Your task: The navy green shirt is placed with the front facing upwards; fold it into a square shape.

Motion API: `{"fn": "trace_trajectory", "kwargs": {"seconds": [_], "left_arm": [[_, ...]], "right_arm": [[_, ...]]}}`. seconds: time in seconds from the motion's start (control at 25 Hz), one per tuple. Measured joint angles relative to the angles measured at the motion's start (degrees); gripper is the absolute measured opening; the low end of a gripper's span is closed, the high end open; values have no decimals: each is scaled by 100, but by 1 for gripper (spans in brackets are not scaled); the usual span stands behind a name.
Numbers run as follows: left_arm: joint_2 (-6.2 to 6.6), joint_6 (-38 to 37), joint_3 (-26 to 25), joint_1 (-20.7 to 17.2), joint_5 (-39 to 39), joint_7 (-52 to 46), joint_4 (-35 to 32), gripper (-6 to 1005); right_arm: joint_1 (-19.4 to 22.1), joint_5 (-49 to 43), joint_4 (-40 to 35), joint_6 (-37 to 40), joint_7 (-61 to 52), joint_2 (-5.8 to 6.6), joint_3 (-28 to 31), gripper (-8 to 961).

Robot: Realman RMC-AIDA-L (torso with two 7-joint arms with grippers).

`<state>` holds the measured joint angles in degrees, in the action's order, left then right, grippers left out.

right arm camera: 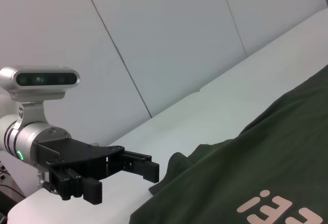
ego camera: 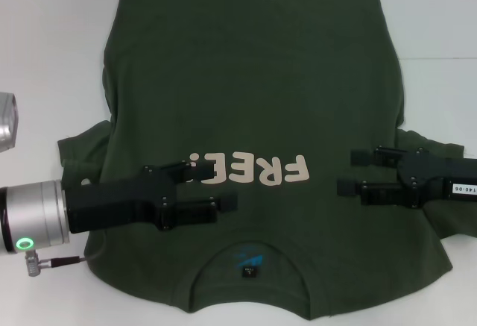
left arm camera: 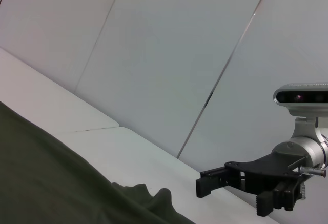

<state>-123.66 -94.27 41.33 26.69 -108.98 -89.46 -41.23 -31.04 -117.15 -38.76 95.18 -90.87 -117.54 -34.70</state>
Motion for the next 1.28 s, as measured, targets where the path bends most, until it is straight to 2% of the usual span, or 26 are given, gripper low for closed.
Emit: {"fn": "trace_trajectory", "kwargs": {"seconds": [0.48, 0.68, 0.8, 0.92, 1.08, 1.28], "left_arm": [[6, 47, -70, 7, -60, -6, 1, 876], [30, 293, -466, -25, -55, -122, 1, 876], [90, 804, -806, -188, -86, -387, 2, 876], [102, 1000, -966, -251, -106, -493, 3, 875], [127, 1386, -1443, -387, -224, -756, 0, 874], [149, 1752, -1629, -483, -380, -915, 0, 873]], "right_arm": [[11, 17, 0, 1, 0, -3, 52, 923], [20, 75, 7, -1, 0, -14, 75, 923], [49, 155, 9, -13, -31, -25, 78, 923], [69, 271, 24, -20, -51, -39, 88, 923], [50, 310, 43, -32, -67, -61, 98, 923], [-56, 310, 87, -83, -77, -70, 78, 923]]}}
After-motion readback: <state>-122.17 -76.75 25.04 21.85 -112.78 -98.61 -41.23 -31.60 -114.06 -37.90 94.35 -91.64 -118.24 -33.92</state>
